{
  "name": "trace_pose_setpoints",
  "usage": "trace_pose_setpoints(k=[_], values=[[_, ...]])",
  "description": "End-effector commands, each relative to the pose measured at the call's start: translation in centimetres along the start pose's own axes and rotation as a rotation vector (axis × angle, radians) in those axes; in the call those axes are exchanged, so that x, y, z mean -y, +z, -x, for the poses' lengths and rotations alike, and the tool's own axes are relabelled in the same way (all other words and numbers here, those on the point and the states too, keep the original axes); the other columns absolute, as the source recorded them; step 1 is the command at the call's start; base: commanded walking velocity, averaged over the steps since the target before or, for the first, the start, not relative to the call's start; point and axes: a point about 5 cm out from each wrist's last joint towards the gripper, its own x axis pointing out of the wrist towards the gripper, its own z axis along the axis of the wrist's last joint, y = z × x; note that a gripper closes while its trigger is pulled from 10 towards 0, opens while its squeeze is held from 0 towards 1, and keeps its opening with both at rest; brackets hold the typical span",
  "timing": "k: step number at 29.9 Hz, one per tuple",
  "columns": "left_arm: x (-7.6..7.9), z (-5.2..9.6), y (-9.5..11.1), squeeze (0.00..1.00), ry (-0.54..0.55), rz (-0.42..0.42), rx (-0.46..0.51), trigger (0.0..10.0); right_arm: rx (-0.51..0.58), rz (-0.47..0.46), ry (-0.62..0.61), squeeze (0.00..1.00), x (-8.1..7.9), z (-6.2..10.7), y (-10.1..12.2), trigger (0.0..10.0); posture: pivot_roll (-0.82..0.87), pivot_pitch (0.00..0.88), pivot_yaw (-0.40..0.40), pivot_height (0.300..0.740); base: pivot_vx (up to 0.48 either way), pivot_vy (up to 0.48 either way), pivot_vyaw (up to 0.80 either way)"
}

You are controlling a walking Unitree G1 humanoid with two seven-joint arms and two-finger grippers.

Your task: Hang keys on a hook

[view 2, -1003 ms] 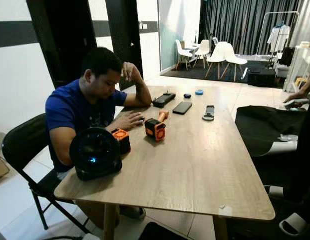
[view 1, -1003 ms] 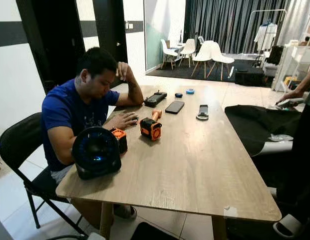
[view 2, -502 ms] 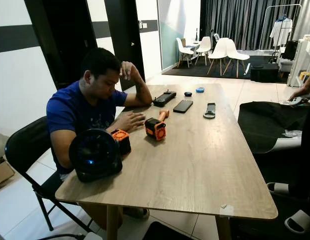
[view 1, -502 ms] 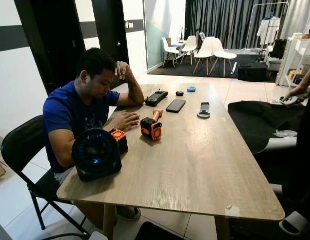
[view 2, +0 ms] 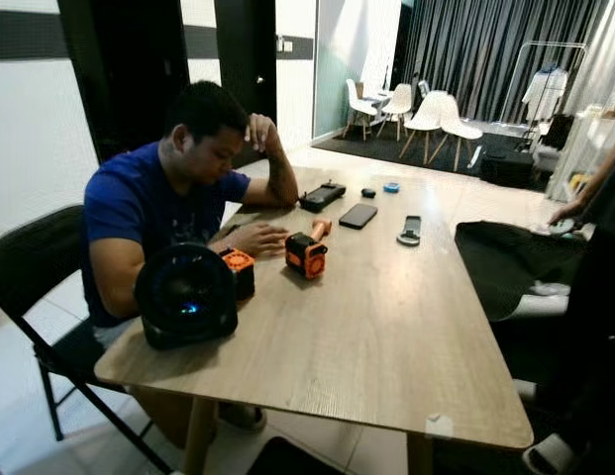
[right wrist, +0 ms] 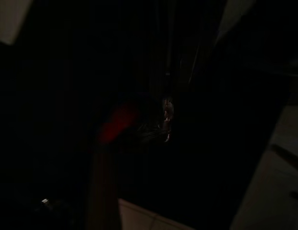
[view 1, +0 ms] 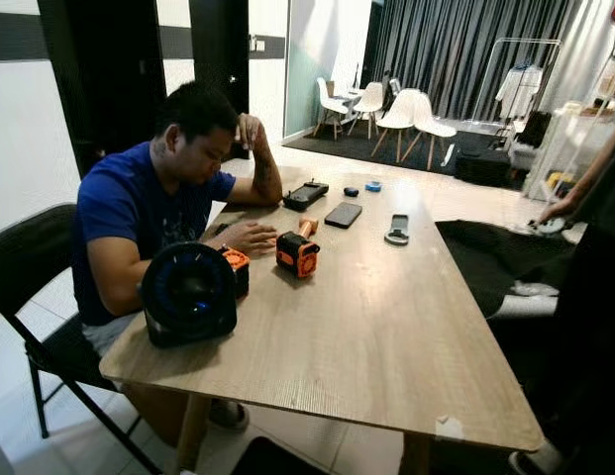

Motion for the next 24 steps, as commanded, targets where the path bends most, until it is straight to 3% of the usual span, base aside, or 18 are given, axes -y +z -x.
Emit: trace_pose_setpoints(k=[1, 9, 24], values=[[0.3, 0.0, 0.0, 0.0, 0.007, 0.032, 0.016, 10.0, -0.006, 0.023, 0.006, 0.0, 0.1, 0.0, 0.2, 10.0, 0.08, 0.013, -0.125, 0.74, 0.0, 0.0, 0.0], [0.4, 0.0, 0.4, 0.0, 0.019, 0.062, 0.074, 10.0, 0.031, 0.026, 0.027, 0.0, -0.1, -0.1, 0.6, 10.0, 0.09, 0.013, -0.122, 0.74, 0.0, 0.0, 0.0], [-0.3, 0.2, 0.8, 0.0, -0.003, 0.062, 0.099, 10.0, 0.036, -0.104, -0.015, 0.0, 0.0, 0.5, -1.5, 10.0, 0.08, 0.023, -0.032, 0.74, 0.0, 0.0, 0.0]])
